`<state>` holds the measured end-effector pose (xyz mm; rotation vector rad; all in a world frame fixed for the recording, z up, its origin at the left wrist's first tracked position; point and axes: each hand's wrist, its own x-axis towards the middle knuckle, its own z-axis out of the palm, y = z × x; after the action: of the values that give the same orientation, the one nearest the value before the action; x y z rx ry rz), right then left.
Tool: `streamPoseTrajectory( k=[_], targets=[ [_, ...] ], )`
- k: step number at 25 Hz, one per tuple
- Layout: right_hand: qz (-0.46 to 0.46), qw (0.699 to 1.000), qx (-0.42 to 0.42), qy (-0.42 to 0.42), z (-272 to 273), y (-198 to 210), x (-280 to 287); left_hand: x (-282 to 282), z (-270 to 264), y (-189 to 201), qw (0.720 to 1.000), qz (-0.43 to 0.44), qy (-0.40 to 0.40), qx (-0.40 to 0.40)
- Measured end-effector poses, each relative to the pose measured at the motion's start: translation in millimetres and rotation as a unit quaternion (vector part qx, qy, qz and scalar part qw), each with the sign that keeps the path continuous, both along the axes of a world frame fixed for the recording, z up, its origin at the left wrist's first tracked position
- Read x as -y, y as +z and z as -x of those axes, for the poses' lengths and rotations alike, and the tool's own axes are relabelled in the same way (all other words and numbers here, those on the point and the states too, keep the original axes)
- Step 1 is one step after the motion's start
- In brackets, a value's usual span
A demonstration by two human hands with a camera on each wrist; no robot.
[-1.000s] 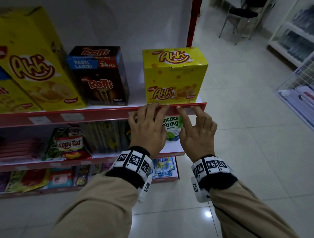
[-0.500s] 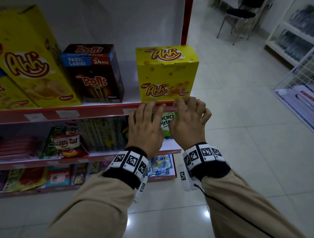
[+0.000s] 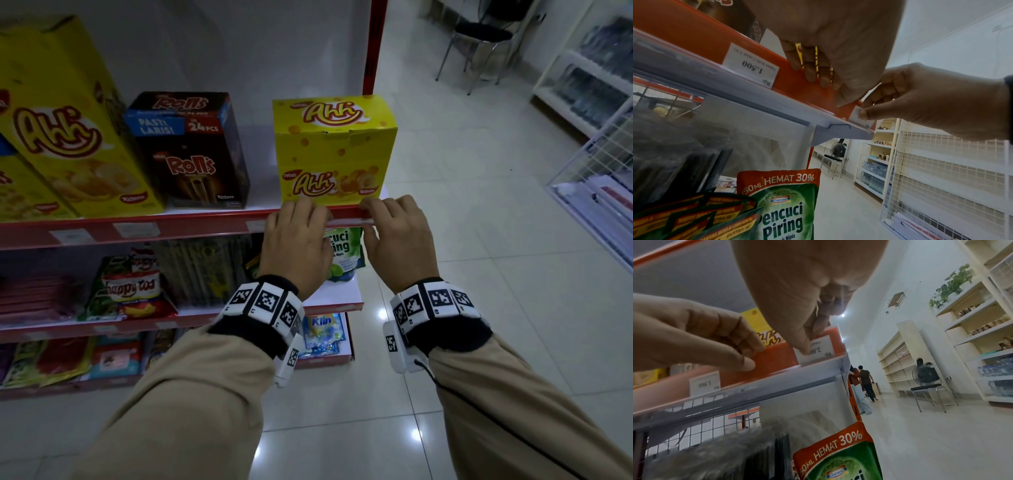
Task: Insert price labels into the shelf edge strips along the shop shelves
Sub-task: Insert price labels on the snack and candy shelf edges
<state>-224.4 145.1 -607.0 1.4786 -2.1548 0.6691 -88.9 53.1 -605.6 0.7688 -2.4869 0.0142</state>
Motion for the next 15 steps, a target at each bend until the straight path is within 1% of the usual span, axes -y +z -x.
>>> streamPoseTrajectory(
  k=[6, 8, 10, 11, 12, 13, 15],
  targets=[
    [-0.075, 0.997, -0.007, -0.006, 3, 9, 2, 3, -4, -1, 0.999, -0.03, -0.019, -0.03],
    [-0.07, 0.997, 0.041, 0.011, 3, 12, 2, 4, -4, 0, 0.998, -0.046, -0.024, -0.042],
    [-0.006, 0.993, 0.115, 0.023, 2, 16, 4, 7, -3, 0, 0.996, -0.066, -0.026, -0.058],
    [0.036, 0.986, 0.162, 0.021, 1, 17, 4, 8, -3, 0, 0.995, -0.076, -0.027, -0.065],
    [0.08, 0.972, 0.222, 0.017, 0, 19, 5, 9, -3, 0, 0.993, -0.085, -0.028, -0.073],
    [0.125, 0.948, 0.291, 0.017, -3, 20, 5, 10, -3, 0, 0.992, -0.094, -0.03, -0.078],
    [0.193, 0.885, 0.424, 0.026, -9, 20, 6, 11, -3, 0, 0.99, -0.111, -0.032, -0.083]
  ],
)
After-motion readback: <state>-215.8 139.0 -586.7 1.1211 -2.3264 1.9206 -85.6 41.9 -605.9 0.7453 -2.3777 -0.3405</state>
